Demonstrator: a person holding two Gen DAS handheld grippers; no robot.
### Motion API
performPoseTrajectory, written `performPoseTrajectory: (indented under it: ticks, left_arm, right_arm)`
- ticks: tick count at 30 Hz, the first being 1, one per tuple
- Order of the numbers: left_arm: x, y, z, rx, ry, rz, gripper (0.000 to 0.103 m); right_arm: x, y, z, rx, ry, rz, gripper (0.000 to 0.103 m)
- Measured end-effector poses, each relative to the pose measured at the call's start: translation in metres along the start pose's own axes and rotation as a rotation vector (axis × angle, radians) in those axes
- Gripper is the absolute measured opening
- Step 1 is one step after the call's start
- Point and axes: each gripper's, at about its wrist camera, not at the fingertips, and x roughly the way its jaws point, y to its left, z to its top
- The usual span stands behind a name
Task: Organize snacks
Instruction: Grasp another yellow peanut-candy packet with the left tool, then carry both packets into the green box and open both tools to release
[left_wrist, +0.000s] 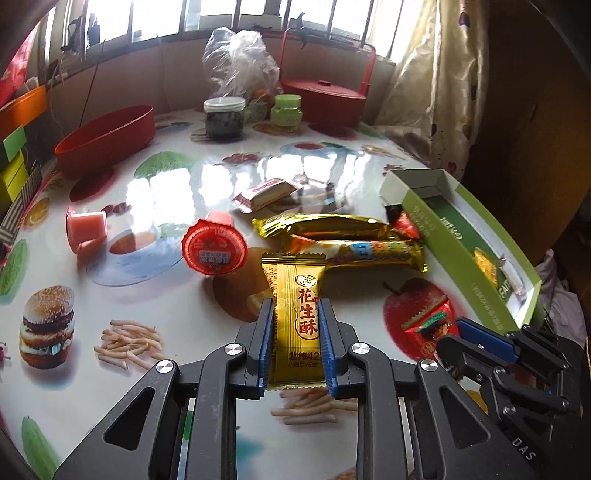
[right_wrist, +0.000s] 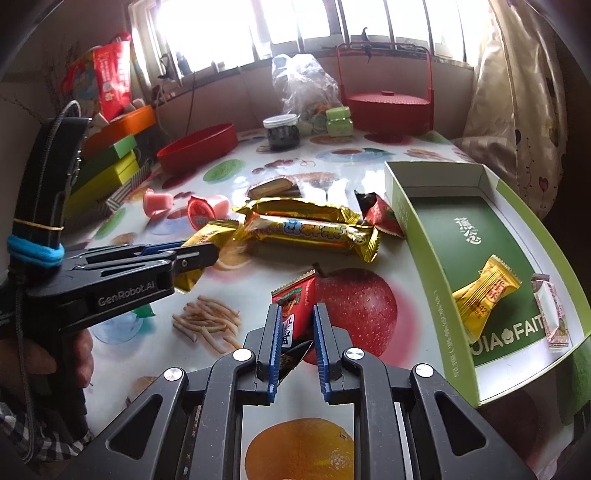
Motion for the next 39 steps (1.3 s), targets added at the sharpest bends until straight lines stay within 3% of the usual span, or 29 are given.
performPoseTrajectory:
  ticks: [26,39]
  left_arm:
    - [-0.016,-0.068,0.034,0.140,-0.067,-0.158,0.024]
    - [0.005,-0.119,0.044,0.201,-0.025,-0.267,0.024]
  right_arm:
    - [-0.048,-0.046,0.018,0.098,-0.123,-0.115,0.016]
    - [-0.070,-0.098,0.010,0.190,-0.155,-0.220,0.016]
